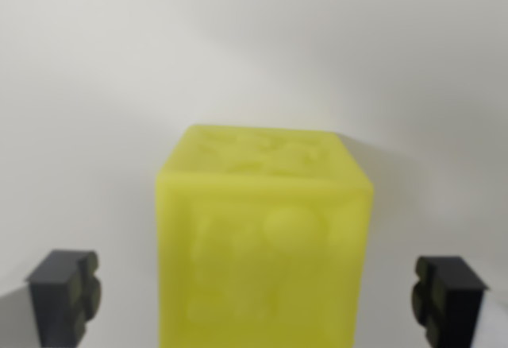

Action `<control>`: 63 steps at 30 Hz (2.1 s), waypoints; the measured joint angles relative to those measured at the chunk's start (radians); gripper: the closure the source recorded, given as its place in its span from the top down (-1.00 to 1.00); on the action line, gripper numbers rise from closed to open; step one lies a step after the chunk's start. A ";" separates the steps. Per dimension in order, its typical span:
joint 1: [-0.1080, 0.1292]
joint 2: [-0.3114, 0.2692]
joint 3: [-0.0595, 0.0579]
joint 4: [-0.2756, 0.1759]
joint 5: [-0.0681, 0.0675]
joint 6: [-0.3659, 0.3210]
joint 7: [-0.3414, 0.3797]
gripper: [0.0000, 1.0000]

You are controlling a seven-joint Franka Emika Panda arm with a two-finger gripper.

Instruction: Pick yellow cube

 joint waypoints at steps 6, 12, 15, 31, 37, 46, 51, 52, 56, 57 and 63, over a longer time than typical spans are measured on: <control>0.000 0.034 0.000 0.011 0.004 0.023 -0.005 1.00; 0.001 0.068 0.000 0.023 0.009 0.045 -0.011 1.00; 0.001 0.078 0.000 0.027 0.010 0.050 -0.013 1.00; 0.001 0.042 -0.001 0.015 0.009 0.027 -0.012 -1.00; 0.001 0.009 -0.001 0.005 0.004 0.004 -0.009 -1.00; 0.000 -0.040 -0.001 -0.007 -0.002 -0.033 -0.005 -1.00; 0.000 -0.064 -0.001 -0.011 -0.005 -0.053 -0.003 -1.00; -0.001 -0.069 -0.001 -0.012 -0.005 -0.057 -0.003 -1.00; -0.001 -0.090 -0.001 -0.015 -0.008 -0.075 -0.001 -1.00; -0.001 -0.095 -0.001 -0.016 -0.008 -0.079 -0.001 -1.00; -0.001 -0.125 -0.001 -0.019 -0.012 -0.107 0.001 -1.00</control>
